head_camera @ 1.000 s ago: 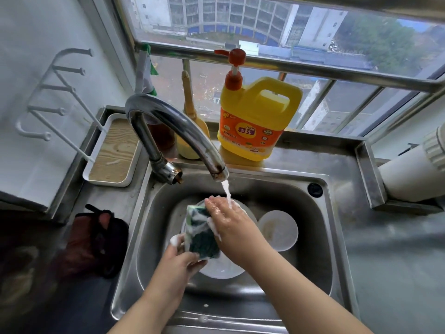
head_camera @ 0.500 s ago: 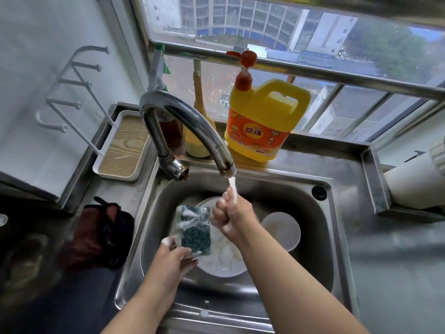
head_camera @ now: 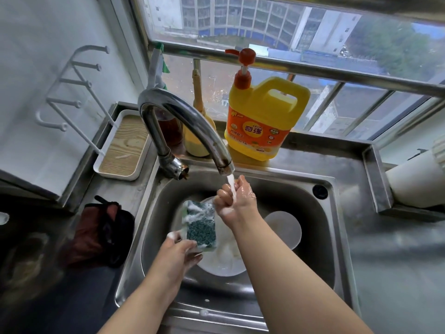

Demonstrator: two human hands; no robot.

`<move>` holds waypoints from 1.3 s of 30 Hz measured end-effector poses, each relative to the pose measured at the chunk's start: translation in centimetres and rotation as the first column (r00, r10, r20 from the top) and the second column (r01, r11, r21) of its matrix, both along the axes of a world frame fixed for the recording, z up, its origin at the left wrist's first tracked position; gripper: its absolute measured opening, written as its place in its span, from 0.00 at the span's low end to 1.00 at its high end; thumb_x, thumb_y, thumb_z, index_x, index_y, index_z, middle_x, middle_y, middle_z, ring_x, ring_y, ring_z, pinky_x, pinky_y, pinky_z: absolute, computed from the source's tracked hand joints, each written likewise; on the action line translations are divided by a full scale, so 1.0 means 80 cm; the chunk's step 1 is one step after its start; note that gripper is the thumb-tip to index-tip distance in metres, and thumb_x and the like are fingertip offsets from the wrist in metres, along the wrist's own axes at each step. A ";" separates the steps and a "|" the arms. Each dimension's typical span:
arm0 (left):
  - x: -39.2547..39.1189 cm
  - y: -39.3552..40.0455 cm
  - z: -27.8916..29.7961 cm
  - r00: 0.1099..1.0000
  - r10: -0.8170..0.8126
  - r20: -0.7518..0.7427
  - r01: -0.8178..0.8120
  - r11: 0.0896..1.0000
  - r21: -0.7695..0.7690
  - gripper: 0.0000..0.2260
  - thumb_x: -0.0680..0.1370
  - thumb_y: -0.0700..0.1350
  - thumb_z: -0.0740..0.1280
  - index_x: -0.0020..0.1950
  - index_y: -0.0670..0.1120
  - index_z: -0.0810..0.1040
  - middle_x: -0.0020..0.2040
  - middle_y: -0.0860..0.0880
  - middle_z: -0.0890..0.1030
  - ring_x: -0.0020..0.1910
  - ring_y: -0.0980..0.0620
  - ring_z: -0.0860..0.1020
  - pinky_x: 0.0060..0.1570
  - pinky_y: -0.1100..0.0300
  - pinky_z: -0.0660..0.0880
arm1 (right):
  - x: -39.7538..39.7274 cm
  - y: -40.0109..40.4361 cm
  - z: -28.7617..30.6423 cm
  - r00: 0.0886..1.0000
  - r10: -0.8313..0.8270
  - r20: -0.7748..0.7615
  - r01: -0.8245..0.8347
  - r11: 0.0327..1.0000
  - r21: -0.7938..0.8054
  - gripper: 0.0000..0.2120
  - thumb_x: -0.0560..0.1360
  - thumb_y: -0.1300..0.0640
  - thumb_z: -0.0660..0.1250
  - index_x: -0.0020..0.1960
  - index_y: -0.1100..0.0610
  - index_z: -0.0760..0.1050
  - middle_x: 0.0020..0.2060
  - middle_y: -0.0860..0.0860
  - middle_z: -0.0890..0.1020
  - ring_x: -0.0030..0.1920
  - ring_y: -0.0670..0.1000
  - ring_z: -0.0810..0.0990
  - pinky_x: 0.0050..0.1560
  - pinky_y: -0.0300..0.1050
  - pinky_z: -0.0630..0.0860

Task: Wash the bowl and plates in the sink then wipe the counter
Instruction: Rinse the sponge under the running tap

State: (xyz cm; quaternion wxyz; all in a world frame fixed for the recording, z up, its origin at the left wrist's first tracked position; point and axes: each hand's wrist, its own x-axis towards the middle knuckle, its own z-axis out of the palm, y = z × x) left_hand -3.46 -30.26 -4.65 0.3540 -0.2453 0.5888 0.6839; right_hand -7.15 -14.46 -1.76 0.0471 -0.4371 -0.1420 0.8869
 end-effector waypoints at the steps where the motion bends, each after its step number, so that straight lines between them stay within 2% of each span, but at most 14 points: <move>1: -0.001 0.001 0.002 1.000 0.001 -0.003 -0.001 1.000 0.003 0.10 0.77 0.29 0.57 0.49 0.43 0.72 0.50 0.38 0.78 0.46 0.43 0.78 0.41 0.53 0.75 | -0.004 -0.003 0.002 1.000 0.010 -0.020 -0.011 1.000 -0.008 0.22 0.82 0.47 0.51 0.31 0.53 0.59 0.20 0.48 0.58 0.16 0.45 0.54 0.18 0.34 0.51; 4: -0.005 -0.001 0.004 1.000 0.006 -0.001 -0.006 1.000 0.013 0.10 0.77 0.30 0.58 0.51 0.43 0.72 0.51 0.38 0.78 0.48 0.42 0.78 0.41 0.54 0.75 | -0.007 -0.015 0.007 0.991 0.137 0.011 -0.136 0.973 0.185 0.17 0.83 0.55 0.51 0.36 0.55 0.65 0.19 0.47 0.63 0.18 0.44 0.58 0.18 0.35 0.55; 6: -0.008 0.000 0.004 1.000 0.004 0.003 -0.004 1.000 0.027 0.10 0.77 0.30 0.58 0.52 0.43 0.72 0.52 0.38 0.78 0.50 0.41 0.78 0.41 0.54 0.75 | 0.001 -0.018 0.014 0.971 0.220 0.094 -0.239 0.869 0.434 0.12 0.82 0.61 0.52 0.43 0.56 0.68 0.24 0.48 0.68 0.20 0.42 0.64 0.20 0.34 0.62; 9: -0.012 0.010 0.006 0.999 -0.040 -0.003 0.040 0.997 0.065 0.11 0.78 0.30 0.57 0.53 0.43 0.73 0.51 0.39 0.79 0.48 0.42 0.79 0.42 0.54 0.76 | 0.036 -0.012 0.017 0.858 0.324 0.400 -0.499 0.332 0.801 0.07 0.80 0.62 0.58 0.54 0.51 0.69 0.44 0.46 0.70 0.37 0.40 0.73 0.37 0.25 0.71; 11: -0.014 0.026 0.009 0.996 -0.089 0.005 0.088 0.989 0.122 0.11 0.78 0.32 0.57 0.54 0.43 0.73 0.48 0.40 0.80 0.45 0.43 0.79 0.43 0.53 0.76 | 0.069 -0.001 0.004 0.824 0.260 0.504 -0.551 0.158 0.819 0.15 0.77 0.56 0.64 0.63 0.50 0.67 0.55 0.46 0.69 0.51 0.43 0.73 0.54 0.31 0.71; 13: -0.016 0.043 0.012 0.987 -0.159 0.014 0.153 0.970 0.191 0.11 0.78 0.33 0.57 0.56 0.43 0.74 0.47 0.41 0.81 0.44 0.44 0.80 0.44 0.53 0.76 | 0.099 0.011 -0.009 0.790 0.258 0.556 -0.610 0.236 0.756 0.24 0.75 0.47 0.66 0.68 0.49 0.64 0.60 0.48 0.71 0.57 0.47 0.73 0.59 0.44 0.72; 16: -0.015 0.069 0.015 0.927 -0.370 -0.051 0.373 0.909 0.188 0.13 0.78 0.35 0.56 0.59 0.44 0.74 0.50 0.42 0.82 0.48 0.45 0.81 0.47 0.54 0.77 | 0.134 0.027 -0.024 0.781 0.382 0.494 -0.624 0.427 0.655 0.27 0.73 0.43 0.67 0.68 0.50 0.66 0.56 0.48 0.78 0.55 0.47 0.78 0.61 0.48 0.74; 21: -0.016 0.108 0.018 0.704 -0.653 -0.278 0.655 0.749 -0.101 0.09 0.80 0.41 0.60 0.55 0.55 0.74 0.53 0.54 0.79 0.55 0.54 0.77 0.54 0.61 0.72 | 0.160 0.050 -0.034 0.854 0.208 0.478 -0.511 0.509 0.692 0.26 0.69 0.43 0.72 0.62 0.53 0.72 0.50 0.51 0.83 0.51 0.53 0.82 0.56 0.55 0.78; 23: -0.024 0.120 0.017 0.614 -0.705 -0.356 0.665 0.704 -0.249 0.09 0.80 0.45 0.61 0.60 0.54 0.73 0.54 0.55 0.77 0.56 0.56 0.75 0.51 0.68 0.69 | 0.168 0.061 -0.036 0.884 0.116 0.452 -0.442 0.518 0.732 0.27 0.66 0.41 0.73 0.60 0.52 0.72 0.50 0.52 0.83 0.51 0.54 0.82 0.56 0.57 0.78; 25: -0.031 0.127 0.019 0.571 -0.700 -0.430 0.633 0.708 -0.312 0.09 0.81 0.45 0.60 0.60 0.51 0.74 0.53 0.52 0.78 0.54 0.55 0.76 0.49 0.69 0.70 | 0.179 0.069 -0.035 0.903 0.065 0.425 -0.396 0.509 0.764 0.20 0.72 0.50 0.72 0.60 0.54 0.72 0.50 0.53 0.83 0.51 0.53 0.82 0.56 0.56 0.78; 28: -0.046 0.137 0.026 0.668 -0.592 -0.451 0.564 0.798 -0.213 0.08 0.82 0.42 0.57 0.54 0.46 0.75 0.47 0.48 0.80 0.44 0.55 0.78 0.41 0.71 0.72 | 0.197 0.073 -0.042 0.898 0.048 0.437 -0.406 0.474 0.781 0.16 0.74 0.56 0.71 0.59 0.54 0.72 0.49 0.51 0.82 0.51 0.53 0.82 0.55 0.54 0.78; 33: -0.069 0.159 0.044 0.823 -0.450 -0.347 0.468 0.883 -0.034 0.14 0.83 0.43 0.53 0.43 0.45 0.75 0.33 0.51 0.81 0.28 0.58 0.79 0.34 0.62 0.74 | 0.216 0.066 -0.054 0.895 0.061 0.442 -0.415 0.479 0.774 0.14 0.74 0.56 0.70 0.58 0.53 0.72 0.50 0.53 0.82 0.50 0.52 0.81 0.52 0.51 0.78; 36: -0.069 0.154 0.069 0.948 -0.252 -0.193 0.297 0.919 0.258 0.14 0.83 0.43 0.53 0.45 0.42 0.76 0.32 0.49 0.81 0.31 0.53 0.79 0.40 0.57 0.76 | 0.220 0.061 -0.058 0.900 0.078 0.429 -0.408 0.494 0.768 0.15 0.73 0.54 0.70 0.58 0.52 0.72 0.51 0.53 0.82 0.52 0.52 0.81 0.55 0.54 0.78; 39: -0.055 0.137 0.091 0.972 -0.236 -0.010 0.212 0.858 0.468 0.14 0.83 0.43 0.55 0.45 0.40 0.77 0.36 0.45 0.81 0.34 0.49 0.79 0.39 0.56 0.79 | 0.219 0.058 -0.059 0.904 0.103 0.414 -0.408 0.498 0.765 0.13 0.74 0.54 0.70 0.57 0.50 0.72 0.50 0.52 0.82 0.51 0.52 0.82 0.54 0.55 0.79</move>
